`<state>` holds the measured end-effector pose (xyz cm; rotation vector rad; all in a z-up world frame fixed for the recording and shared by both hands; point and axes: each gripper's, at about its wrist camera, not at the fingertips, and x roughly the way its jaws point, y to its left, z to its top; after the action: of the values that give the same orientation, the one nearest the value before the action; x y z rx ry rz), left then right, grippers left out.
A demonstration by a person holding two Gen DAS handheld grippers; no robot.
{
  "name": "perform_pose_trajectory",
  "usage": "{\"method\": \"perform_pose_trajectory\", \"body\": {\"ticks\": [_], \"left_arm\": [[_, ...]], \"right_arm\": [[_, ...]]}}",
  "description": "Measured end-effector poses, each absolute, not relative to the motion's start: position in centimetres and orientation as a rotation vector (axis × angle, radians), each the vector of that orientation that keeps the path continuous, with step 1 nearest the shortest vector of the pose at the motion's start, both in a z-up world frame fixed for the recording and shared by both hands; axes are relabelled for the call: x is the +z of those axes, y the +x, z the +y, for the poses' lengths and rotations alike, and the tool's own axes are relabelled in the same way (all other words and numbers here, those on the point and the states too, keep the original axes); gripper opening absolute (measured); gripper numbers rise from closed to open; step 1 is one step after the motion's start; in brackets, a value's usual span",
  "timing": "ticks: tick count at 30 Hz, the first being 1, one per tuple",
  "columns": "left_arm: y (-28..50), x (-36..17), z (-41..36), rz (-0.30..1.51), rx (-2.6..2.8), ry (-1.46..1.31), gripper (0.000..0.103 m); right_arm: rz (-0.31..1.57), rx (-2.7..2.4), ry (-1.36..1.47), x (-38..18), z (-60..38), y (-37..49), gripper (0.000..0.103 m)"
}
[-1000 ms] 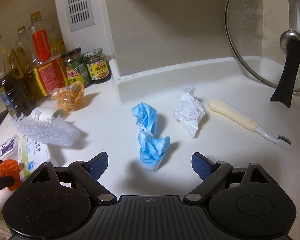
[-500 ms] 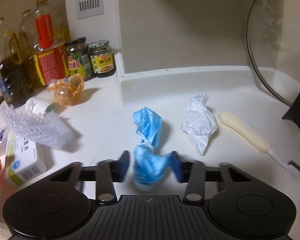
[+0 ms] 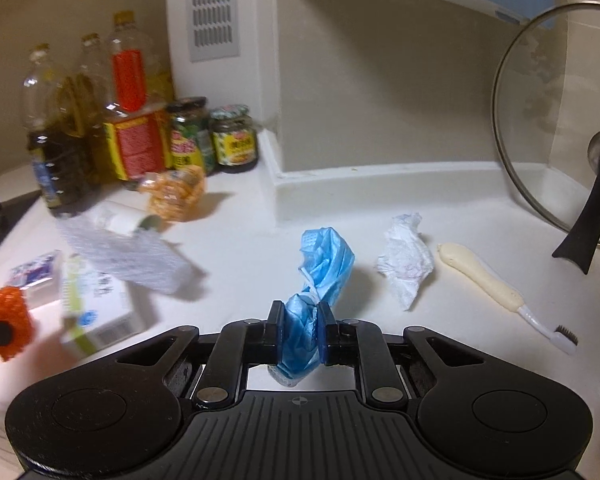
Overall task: Collect trash
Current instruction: 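Carry scrubber and mask over the bin and open both grippers to drop them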
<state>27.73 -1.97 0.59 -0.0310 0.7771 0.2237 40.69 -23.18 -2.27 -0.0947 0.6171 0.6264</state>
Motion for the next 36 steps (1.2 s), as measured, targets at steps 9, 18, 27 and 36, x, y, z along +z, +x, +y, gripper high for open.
{"method": "perform_pose_trajectory", "body": {"ticks": [9,18,27,36], "left_arm": [[24.9,1.6,-3.6,0.756,0.239,-0.056,0.031],[20.6,1.3,-5.3,0.749,0.132,-0.108,0.031],[17.2,-2.3,-5.1,0.838,0.014,-0.137,0.032],[15.7,-10.0,-4.7,0.944,-0.025,-0.178,0.032]], "right_arm": [[0.625,0.758,-0.078,-0.4,-22.8,35.0,0.016],[0.685,0.769,-0.072,-1.0,-22.4,28.6,0.016],[0.780,0.692,-0.078,-3.9,-21.7,22.3,0.016],[0.884,0.639,-0.119,-10.0,-21.6,18.2,0.016]]}}
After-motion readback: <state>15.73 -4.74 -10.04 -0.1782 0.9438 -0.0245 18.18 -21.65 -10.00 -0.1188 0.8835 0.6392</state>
